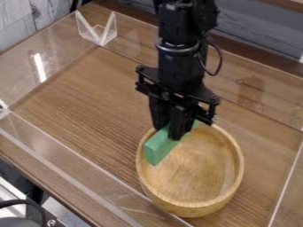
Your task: Put the green block in the brown bowl
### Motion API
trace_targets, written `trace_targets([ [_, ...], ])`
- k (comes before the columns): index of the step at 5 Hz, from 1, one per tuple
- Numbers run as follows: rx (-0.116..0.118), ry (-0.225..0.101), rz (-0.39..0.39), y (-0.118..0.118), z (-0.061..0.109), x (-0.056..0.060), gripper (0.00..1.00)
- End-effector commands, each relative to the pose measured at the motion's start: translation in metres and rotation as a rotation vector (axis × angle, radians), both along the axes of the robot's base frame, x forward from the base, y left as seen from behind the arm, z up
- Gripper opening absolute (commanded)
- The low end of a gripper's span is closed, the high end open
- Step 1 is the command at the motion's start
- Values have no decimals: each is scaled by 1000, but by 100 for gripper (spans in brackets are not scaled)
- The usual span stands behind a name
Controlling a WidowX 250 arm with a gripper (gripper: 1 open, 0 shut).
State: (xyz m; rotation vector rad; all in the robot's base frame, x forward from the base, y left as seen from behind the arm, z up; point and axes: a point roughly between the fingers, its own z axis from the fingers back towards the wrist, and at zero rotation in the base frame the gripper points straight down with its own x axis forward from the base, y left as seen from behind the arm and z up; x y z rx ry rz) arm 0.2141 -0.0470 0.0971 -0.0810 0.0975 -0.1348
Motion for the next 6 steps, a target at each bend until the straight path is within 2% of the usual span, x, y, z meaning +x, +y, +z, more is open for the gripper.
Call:
trace_targets([
  [1,-11,-58,1,-4,11,1,0],
  [6,-21,-67,38,-14,5,-5,0],
])
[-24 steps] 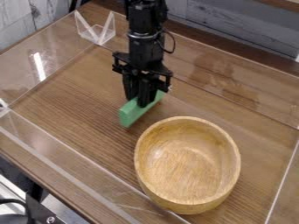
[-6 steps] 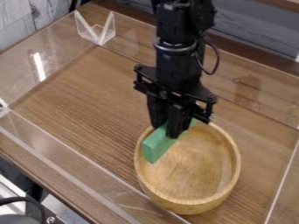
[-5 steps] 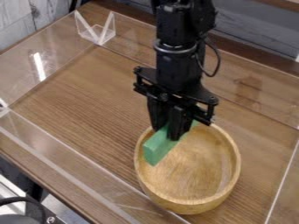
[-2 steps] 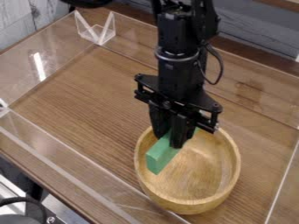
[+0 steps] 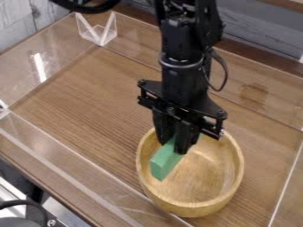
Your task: Put the green block in the brown bowl
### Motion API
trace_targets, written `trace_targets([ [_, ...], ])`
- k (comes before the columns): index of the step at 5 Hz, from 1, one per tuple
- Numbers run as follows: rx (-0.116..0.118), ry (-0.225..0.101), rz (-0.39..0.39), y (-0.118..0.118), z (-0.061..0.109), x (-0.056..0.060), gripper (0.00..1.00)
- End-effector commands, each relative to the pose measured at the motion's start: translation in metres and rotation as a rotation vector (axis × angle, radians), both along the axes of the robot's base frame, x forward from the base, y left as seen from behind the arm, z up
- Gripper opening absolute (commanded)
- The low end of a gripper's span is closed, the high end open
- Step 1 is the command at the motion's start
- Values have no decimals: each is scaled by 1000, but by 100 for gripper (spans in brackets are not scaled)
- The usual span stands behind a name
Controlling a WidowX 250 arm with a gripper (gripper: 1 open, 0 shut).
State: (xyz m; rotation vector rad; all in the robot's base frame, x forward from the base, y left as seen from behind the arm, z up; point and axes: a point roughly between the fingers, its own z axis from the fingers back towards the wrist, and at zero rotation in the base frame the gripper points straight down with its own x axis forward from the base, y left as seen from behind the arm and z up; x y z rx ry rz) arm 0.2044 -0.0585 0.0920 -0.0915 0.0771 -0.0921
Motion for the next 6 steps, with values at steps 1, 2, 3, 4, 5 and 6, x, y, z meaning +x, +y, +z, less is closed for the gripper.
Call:
trace_targets([
  [1,-15,-52,-3,-3,9,5,0],
  [2,-22,-54,-5,-3,8,5,0],
  [3,-27,-53,-7,-4,8,4,0],
  [4,-32,-53,-8,-5,8,4,0],
  [5,-34,-54,-9,-6,8,3,0],
  [6,-37,-53,-11,-6,9,3,0],
])
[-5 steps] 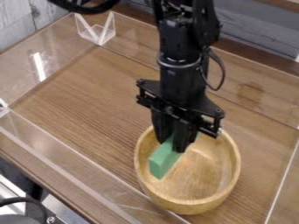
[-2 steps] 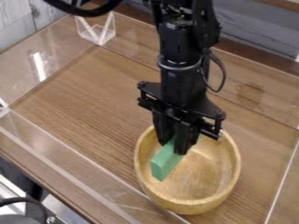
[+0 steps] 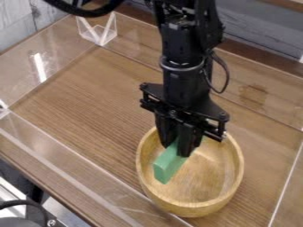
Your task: Put the green block in the brown bowl
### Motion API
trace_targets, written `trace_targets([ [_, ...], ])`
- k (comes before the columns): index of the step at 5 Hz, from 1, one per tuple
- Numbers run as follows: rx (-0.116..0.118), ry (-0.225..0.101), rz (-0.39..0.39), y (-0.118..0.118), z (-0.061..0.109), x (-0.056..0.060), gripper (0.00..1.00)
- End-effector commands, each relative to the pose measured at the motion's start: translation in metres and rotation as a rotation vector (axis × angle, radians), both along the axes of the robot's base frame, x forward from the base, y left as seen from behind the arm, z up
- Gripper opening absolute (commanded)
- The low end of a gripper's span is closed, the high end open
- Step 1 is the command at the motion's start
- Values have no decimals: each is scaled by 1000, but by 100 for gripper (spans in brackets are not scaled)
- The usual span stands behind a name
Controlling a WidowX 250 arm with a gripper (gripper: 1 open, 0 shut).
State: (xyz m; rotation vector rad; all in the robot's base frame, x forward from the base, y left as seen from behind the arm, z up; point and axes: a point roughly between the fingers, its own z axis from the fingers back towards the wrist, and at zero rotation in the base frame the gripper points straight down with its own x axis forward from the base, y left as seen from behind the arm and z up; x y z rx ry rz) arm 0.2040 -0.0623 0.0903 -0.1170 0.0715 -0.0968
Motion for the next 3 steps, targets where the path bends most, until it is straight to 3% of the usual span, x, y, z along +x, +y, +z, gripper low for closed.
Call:
trace_targets([
  [1,-13,-47,-2,-7,10,4,0],
  [3,-11,-40,8,-14,11,4,0],
])
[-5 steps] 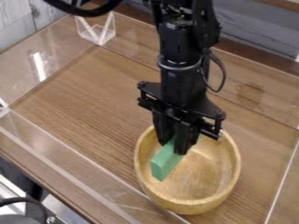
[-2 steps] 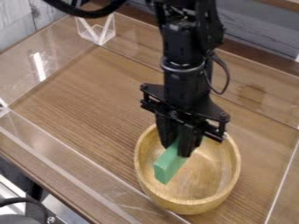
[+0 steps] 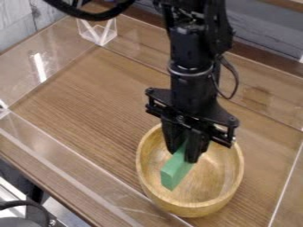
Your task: Put the green block in the brown bowl
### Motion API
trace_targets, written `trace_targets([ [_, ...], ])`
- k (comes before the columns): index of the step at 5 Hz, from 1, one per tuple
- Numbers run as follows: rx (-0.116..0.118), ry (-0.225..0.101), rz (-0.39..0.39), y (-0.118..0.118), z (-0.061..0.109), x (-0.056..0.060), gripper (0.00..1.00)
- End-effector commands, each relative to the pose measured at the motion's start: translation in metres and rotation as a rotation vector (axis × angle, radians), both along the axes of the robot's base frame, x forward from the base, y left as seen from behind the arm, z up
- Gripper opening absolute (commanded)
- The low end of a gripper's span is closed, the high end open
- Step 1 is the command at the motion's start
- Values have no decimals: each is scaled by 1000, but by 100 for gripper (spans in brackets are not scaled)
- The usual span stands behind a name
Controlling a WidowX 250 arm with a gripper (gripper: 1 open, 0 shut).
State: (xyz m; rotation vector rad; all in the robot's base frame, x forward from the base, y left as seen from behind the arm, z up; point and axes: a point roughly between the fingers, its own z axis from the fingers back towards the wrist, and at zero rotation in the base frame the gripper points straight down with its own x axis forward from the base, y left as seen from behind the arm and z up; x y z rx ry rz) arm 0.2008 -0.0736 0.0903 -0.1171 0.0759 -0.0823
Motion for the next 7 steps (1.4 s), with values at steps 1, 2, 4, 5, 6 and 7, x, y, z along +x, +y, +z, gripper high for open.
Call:
trace_targets([
  [1,-14,-46,-5,-5,11,7,0],
  [2,-18,-47,-4,-7,12,7,0],
  [4,-25,-50,0,-9,13,7,0],
  [5,-28,-51,0,-10,13,6,0],
  [6,-31,-52,-1,-11,13,6,0],
  [7,-34,-53,-3,-12,14,5,0],
])
